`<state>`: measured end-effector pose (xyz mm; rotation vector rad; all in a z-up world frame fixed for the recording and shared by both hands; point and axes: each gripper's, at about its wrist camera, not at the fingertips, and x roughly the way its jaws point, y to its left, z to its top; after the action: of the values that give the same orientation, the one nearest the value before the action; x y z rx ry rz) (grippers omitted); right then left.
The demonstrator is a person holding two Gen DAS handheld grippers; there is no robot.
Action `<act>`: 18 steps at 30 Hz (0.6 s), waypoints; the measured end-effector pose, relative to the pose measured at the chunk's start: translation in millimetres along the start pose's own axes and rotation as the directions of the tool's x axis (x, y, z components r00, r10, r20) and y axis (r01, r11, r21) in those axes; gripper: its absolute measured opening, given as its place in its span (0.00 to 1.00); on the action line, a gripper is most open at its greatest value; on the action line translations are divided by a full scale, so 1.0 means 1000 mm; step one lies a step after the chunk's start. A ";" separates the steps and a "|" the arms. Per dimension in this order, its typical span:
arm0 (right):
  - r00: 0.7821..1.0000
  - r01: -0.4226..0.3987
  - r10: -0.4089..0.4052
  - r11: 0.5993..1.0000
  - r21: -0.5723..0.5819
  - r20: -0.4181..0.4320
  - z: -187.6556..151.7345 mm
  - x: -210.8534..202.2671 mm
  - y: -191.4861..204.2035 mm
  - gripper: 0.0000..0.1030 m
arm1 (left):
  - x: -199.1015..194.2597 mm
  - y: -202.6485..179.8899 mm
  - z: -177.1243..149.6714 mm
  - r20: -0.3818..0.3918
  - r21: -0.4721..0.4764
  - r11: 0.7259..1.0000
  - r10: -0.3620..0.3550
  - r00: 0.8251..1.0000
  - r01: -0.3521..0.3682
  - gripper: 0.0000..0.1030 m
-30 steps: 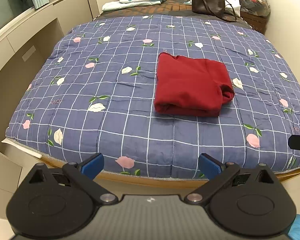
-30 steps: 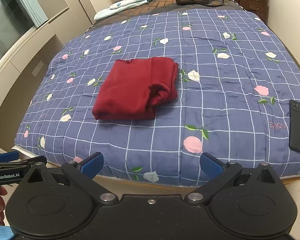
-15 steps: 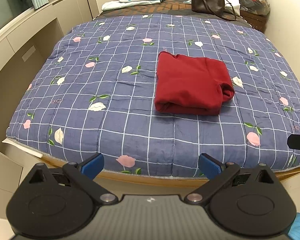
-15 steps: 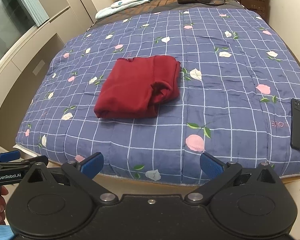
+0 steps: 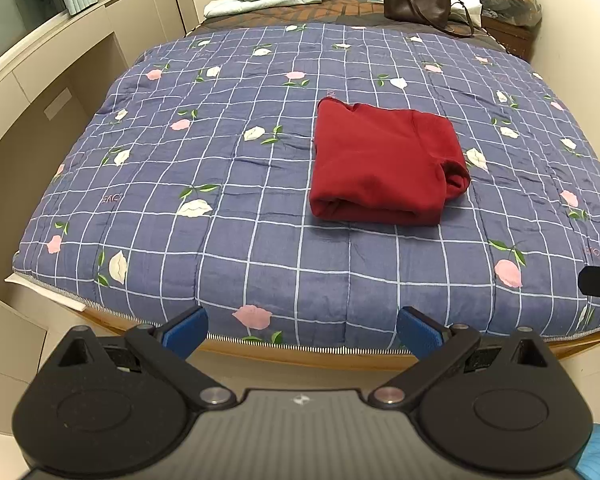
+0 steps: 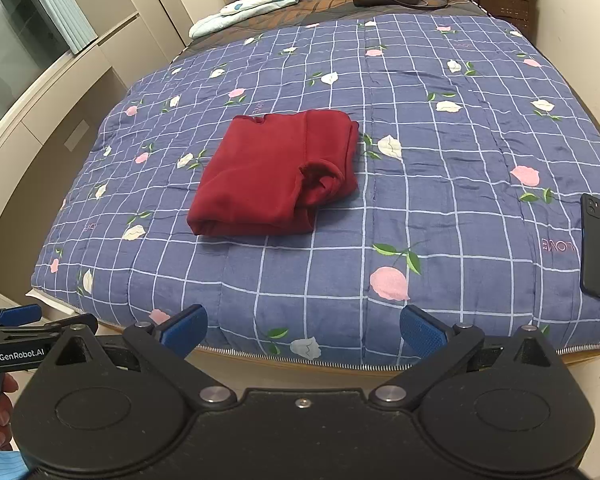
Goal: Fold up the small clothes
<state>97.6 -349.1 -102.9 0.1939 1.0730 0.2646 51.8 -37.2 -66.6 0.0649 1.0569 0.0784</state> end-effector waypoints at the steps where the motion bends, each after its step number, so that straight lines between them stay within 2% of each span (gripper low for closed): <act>1: 1.000 0.000 0.000 1.000 0.000 0.000 -0.001 0.000 0.000 0.99 | 0.000 0.000 0.000 -0.001 -0.001 1.000 0.001 1.000 -0.001 0.99; 8: 1.000 -0.002 0.002 1.000 -0.001 0.001 0.000 0.000 0.000 0.99 | 0.002 0.001 0.000 -0.012 -0.011 1.000 0.004 1.000 -0.005 0.99; 14: 1.000 -0.002 0.002 1.000 0.002 0.000 0.001 -0.001 -0.002 0.99 | 0.002 0.000 0.000 -0.032 -0.017 0.999 0.040 0.999 -0.040 0.99; 18: 1.000 -0.001 0.001 1.000 0.004 -0.002 0.000 -0.001 -0.003 0.99 | 0.004 0.000 -0.001 -0.043 -0.027 0.999 0.029 0.999 -0.030 0.99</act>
<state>97.7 -352.3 -102.5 0.1978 1.0752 0.2635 52.9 -37.0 -70.3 0.0545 1.0978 0.1217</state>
